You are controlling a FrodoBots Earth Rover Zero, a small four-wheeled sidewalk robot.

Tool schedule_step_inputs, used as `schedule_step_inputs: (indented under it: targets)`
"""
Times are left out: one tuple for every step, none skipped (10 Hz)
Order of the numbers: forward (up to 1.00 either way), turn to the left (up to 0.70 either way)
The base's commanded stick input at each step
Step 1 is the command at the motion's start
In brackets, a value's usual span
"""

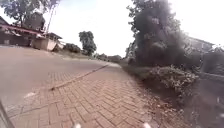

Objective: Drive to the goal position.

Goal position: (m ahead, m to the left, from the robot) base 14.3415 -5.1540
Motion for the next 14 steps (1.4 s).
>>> schedule_step_inputs:
  targets:
    - [0.0,0.0]
    - [0.0,0.0]
    - [0.0,0.0]
    - [0.0,0.0]
    - [0.22,0.0]
    - [0.1,0.0]
    - [0.0,0.0]
    - [0.0,0.0]
    - [0.03,0.0]
    - [0.24,0.0]
    - [0.7,0.0]
    - [0.7,0.0]
    - [0.7,0.0]
    - [0.7,0.0]
